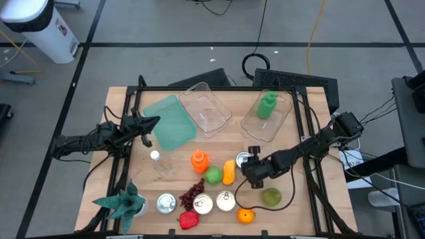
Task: Pick & Place Food Item
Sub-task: Put the green tuna can into the green bin
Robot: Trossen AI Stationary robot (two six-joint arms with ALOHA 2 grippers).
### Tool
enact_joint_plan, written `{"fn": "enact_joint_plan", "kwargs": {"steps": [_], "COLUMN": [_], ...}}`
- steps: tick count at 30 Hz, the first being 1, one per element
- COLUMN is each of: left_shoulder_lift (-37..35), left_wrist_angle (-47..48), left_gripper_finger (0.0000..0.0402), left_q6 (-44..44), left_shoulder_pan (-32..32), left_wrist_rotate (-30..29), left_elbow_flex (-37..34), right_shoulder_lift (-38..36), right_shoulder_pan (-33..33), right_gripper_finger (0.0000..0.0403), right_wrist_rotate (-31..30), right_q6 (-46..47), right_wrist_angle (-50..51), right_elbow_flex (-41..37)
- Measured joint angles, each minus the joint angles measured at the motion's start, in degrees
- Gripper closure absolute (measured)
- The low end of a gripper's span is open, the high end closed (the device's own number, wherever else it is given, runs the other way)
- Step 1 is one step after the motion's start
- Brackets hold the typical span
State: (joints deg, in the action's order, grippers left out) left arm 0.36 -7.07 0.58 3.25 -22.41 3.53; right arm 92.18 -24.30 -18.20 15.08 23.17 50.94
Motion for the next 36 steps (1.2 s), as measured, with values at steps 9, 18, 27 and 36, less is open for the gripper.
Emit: {"fn": "enact_joint_plan", "kwargs": {"steps": [9, 18, 27, 36], "left_shoulder_lift": [0.0, 0.0, 0.0, 0.0], "left_wrist_angle": [0.0, 0.0, 0.0, 0.0], "left_gripper_finger": [0.0371, 0.0371, 0.0371, 0.0371], "left_q6": [0.0, 0.0, 0.0, 0.0], "left_shoulder_pan": [0.0, 0.0, 0.0, 0.0], "left_wrist_rotate": [0.0, 0.0, 0.0, 0.0], "left_elbow_flex": [0.0, 0.0, 0.0, 0.0], "right_shoulder_lift": [0.0, 0.1, 0.0, 0.0], "right_shoulder_pan": [-1.8, -2.1, -1.6, -0.9], "right_gripper_finger": [0.0308, 0.032, 0.0395, 0.0402], "right_wrist_rotate": [-0.2, -1.1, 2.3, 3.6], "right_q6": [-0.7, 2.3, 5.5, 6.5], "right_wrist_angle": [1.4, 1.4, 1.3, 1.1], "right_elbow_flex": [0.0, -0.1, -0.1, 0.1]}}
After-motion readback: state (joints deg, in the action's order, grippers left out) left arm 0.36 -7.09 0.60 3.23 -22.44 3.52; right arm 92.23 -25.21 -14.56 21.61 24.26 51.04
